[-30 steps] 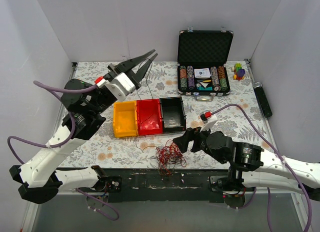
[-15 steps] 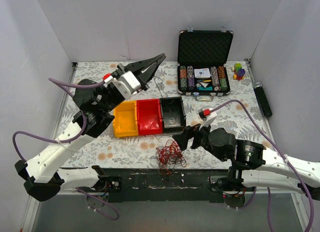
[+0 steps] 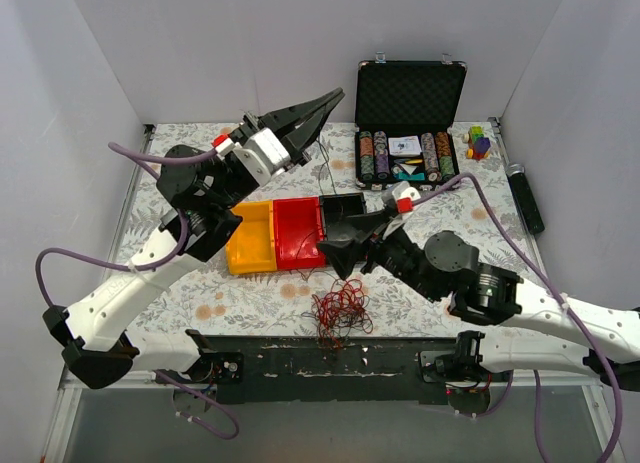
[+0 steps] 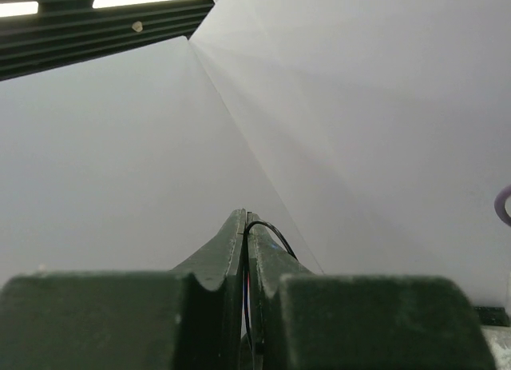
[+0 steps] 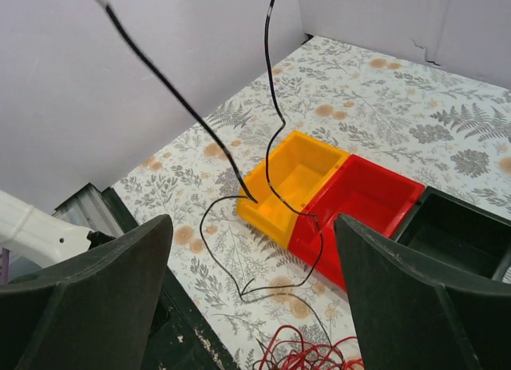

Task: Untangle the cables
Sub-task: Untie the cable.

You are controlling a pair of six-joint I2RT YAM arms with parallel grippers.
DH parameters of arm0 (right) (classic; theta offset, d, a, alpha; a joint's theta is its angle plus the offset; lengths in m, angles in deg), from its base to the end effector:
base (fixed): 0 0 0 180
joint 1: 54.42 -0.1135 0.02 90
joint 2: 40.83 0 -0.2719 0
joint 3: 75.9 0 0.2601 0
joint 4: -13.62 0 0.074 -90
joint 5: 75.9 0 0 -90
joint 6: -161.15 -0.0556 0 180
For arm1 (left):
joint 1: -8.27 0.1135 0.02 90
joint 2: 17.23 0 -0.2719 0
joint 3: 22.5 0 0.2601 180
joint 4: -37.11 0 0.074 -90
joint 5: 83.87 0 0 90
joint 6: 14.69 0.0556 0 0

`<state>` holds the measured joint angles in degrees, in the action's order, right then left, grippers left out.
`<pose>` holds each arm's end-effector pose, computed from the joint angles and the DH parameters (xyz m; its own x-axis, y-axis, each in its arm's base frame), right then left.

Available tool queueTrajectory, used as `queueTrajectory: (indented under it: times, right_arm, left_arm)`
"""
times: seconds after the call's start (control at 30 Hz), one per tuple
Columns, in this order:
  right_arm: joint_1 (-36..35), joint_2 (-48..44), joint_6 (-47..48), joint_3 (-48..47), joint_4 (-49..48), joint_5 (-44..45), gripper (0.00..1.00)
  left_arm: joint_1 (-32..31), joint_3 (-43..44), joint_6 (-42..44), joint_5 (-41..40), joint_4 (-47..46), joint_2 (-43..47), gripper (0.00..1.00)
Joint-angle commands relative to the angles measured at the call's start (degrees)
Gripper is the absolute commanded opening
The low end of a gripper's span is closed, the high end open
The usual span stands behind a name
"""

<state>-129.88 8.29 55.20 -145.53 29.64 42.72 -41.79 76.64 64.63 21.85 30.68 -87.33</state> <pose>0.0780 0.1947 0.4198 -0.1817 0.2604 -0.9482 -0.7071 0.6355 0.3100 0.1545 -0.2080 0.5694 0.2030 -0.5204 -0.8294 0.9335 0.3586 0.0036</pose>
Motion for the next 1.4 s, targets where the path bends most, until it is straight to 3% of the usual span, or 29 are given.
queueTrajectory:
  times: [0.0, 0.17, 0.33, 0.57, 0.67, 0.87, 1.17, 1.37]
  right_arm:
    - [-0.30, 4.30, 3.90, -4.17, -5.84, -2.88, 0.88]
    - [-0.04, 7.39, 5.91, -6.46, -6.27, 7.67, 0.85]
    - [4.96, 11.07, 7.33, -8.74, -6.29, 7.60, 0.89]
    - [13.75, 13.36, 6.81, -7.17, -6.72, 2.50, 0.81]
    - [16.57, 13.80, 6.63, -7.25, -7.68, -0.66, 0.71]
    - [20.26, 15.56, 7.07, -10.76, -8.22, -3.75, 0.19]
    - [23.16, 20.22, 4.17, -15.07, -8.73, -8.58, 0.08]
    - [23.87, 22.42, 2.85, -13.32, -14.36, -9.11, 0.05]
  left_arm:
    - [0.05, 4.20, 1.62, 0.18, -2.82, -0.82, 0.00]
    - [0.05, 5.52, 1.71, 1.94, -3.08, -1.08, 0.00]
    - [0.05, 7.71, 0.66, 2.73, -3.00, -1.70, 0.00]
    - [0.05, 7.81, -1.54, 5.19, -2.91, -0.39, 0.00]
    - [0.05, 7.19, -1.54, 5.37, -3.43, -0.21, 0.00]
    - [0.05, 7.10, -1.54, 5.28, -4.31, -0.38, 0.00]
    - [0.05, 1.39, -1.62, 3.88, -4.58, 2.08, 0.00]
    - [0.05, -3.44, -6.45, -2.35, -4.22, 4.01, 0.00]
